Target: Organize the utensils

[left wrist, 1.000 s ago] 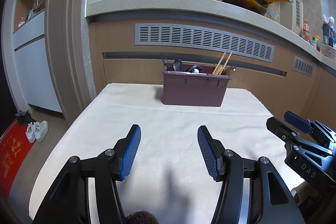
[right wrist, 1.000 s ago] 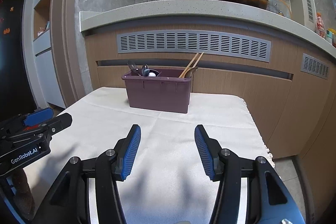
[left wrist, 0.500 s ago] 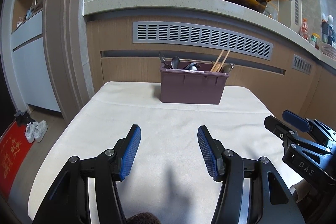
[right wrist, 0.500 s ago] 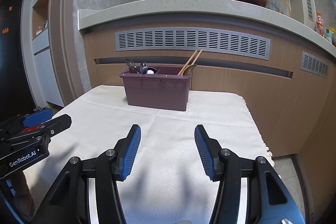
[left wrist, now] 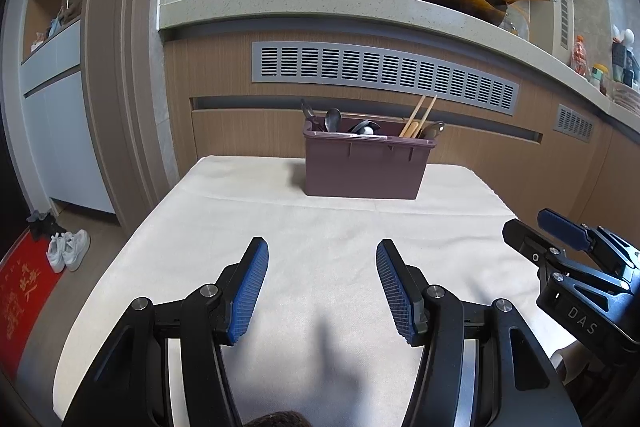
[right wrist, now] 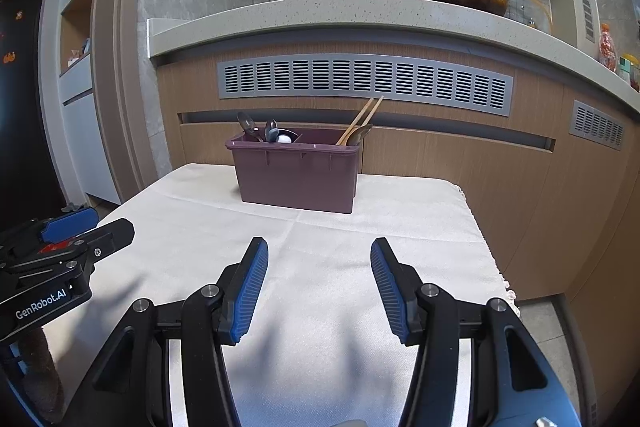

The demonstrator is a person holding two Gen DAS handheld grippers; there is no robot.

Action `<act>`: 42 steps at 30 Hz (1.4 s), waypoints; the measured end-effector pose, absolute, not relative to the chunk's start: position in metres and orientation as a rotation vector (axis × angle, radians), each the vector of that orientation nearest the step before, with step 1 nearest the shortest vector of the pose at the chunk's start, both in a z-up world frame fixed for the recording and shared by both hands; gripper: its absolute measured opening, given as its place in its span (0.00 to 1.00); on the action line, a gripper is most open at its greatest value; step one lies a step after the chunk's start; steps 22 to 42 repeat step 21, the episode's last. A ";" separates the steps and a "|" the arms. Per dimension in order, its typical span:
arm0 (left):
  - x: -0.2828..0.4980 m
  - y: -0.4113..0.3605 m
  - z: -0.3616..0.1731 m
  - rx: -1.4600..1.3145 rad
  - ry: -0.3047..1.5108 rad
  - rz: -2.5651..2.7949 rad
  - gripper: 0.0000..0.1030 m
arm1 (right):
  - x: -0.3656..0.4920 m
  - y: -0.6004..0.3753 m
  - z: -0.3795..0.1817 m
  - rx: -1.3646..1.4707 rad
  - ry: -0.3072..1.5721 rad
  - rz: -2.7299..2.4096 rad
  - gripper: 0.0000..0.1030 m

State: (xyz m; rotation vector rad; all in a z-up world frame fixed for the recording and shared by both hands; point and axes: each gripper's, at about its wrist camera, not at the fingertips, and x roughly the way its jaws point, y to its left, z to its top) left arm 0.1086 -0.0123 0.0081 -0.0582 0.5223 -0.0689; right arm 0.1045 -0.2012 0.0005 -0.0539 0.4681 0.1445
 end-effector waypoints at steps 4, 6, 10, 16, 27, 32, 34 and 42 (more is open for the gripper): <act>0.109 -0.013 0.008 -0.057 0.523 -0.070 0.55 | 0.105 -0.201 0.001 -0.054 0.468 0.144 0.50; 0.108 -0.014 0.008 -0.056 0.524 -0.071 0.55 | 0.105 -0.201 0.001 -0.053 0.468 0.144 0.50; 0.108 -0.015 0.008 -0.055 0.522 -0.068 0.56 | 0.105 -0.201 0.001 -0.052 0.469 0.144 0.50; 0.108 -0.014 0.007 -0.058 0.533 -0.068 0.55 | 0.105 -0.201 0.002 -0.054 0.465 0.144 0.50; 0.108 -0.013 0.006 -0.065 0.533 -0.064 0.55 | 0.105 -0.201 0.003 -0.054 0.467 0.142 0.50; 0.108 -0.013 0.006 -0.065 0.533 -0.064 0.55 | 0.105 -0.201 0.003 -0.054 0.467 0.142 0.50; 0.108 -0.013 0.006 -0.065 0.533 -0.064 0.55 | 0.105 -0.201 0.003 -0.054 0.467 0.142 0.50; 0.108 -0.013 0.006 -0.065 0.533 -0.064 0.55 | 0.105 -0.201 0.003 -0.054 0.467 0.142 0.50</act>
